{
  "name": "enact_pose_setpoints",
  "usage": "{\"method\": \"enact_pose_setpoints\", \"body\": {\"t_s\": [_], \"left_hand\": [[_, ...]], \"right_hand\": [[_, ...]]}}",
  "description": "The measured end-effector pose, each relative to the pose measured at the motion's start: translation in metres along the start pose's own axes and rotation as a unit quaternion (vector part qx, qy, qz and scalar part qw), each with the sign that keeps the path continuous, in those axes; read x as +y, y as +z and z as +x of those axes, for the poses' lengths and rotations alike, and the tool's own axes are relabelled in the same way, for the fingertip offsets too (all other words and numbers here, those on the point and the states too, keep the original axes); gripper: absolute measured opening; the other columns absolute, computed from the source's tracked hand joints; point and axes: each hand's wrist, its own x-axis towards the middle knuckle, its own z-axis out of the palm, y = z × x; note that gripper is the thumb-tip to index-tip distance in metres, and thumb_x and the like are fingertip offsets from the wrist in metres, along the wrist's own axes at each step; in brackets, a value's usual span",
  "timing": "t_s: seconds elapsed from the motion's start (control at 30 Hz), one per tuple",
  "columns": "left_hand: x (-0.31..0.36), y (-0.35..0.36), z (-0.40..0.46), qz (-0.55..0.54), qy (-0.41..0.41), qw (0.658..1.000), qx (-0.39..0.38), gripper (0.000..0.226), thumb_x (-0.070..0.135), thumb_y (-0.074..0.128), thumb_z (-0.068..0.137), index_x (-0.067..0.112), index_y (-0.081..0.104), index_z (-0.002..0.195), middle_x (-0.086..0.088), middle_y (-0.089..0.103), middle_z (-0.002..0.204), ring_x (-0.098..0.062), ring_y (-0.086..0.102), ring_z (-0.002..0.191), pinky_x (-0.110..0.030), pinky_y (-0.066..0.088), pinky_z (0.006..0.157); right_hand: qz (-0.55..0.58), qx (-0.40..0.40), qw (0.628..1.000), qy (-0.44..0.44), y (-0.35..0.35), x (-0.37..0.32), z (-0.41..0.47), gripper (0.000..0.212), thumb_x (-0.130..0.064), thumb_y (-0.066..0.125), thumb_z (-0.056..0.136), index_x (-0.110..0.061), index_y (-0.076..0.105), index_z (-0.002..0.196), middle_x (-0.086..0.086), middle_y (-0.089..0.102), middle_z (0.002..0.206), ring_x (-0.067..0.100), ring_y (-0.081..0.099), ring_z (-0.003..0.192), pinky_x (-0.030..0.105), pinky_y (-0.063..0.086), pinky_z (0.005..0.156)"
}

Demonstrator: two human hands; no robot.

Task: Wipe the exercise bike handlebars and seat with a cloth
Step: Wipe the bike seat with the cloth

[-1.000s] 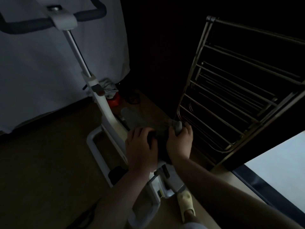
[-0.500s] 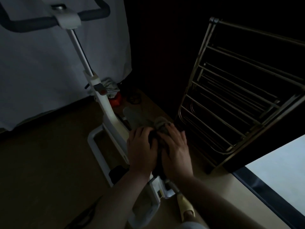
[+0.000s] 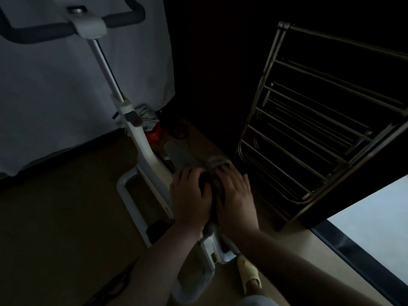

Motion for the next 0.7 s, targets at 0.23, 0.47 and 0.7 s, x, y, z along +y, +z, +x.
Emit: {"method": "enact_pose_setpoints", "body": {"t_s": [0.23, 0.47, 0.7], "left_hand": [[0.0, 0.001, 0.0, -0.009, -0.001, 1.0, 0.004, 0.03, 0.033, 0.039, 0.083, 0.021, 0.059, 0.101, 0.002, 0.061, 0.108, -0.023, 0.048, 0.11, -0.045, 0.046, 0.086], [0.001, 0.002, 0.0, -0.009, -0.006, 1.0, 0.004, 0.03, 0.033, 0.039, 0.08, 0.021, 0.058, 0.101, 0.001, 0.061, 0.107, -0.023, 0.048, 0.109, -0.045, 0.045, 0.087], [0.0, 0.002, 0.0, -0.017, -0.005, 1.0, 0.006, 0.022, 0.028, 0.043, 0.082, 0.024, 0.057, 0.099, 0.006, 0.06, 0.106, -0.019, 0.046, 0.108, -0.043, 0.044, 0.087]], "right_hand": [[0.009, 0.077, 0.996, 0.049, 0.002, 0.011, 0.014, 0.037, -0.026, 0.046, 0.096, -0.011, 0.055, 0.128, 0.007, 0.039, 0.147, 0.019, 0.019, 0.144, 0.034, 0.013, 0.118], [0.101, 0.03, 0.984, 0.144, -0.004, 0.014, 0.042, 0.037, -0.02, 0.041, 0.097, -0.033, 0.046, 0.131, -0.002, 0.055, 0.127, 0.017, 0.053, 0.115, 0.028, 0.047, 0.084], [0.144, 0.037, 0.983, 0.106, -0.002, 0.019, 0.019, 0.03, -0.029, 0.048, 0.096, -0.02, 0.054, 0.124, 0.0, 0.053, 0.126, 0.017, 0.05, 0.118, 0.03, 0.043, 0.096]]}}
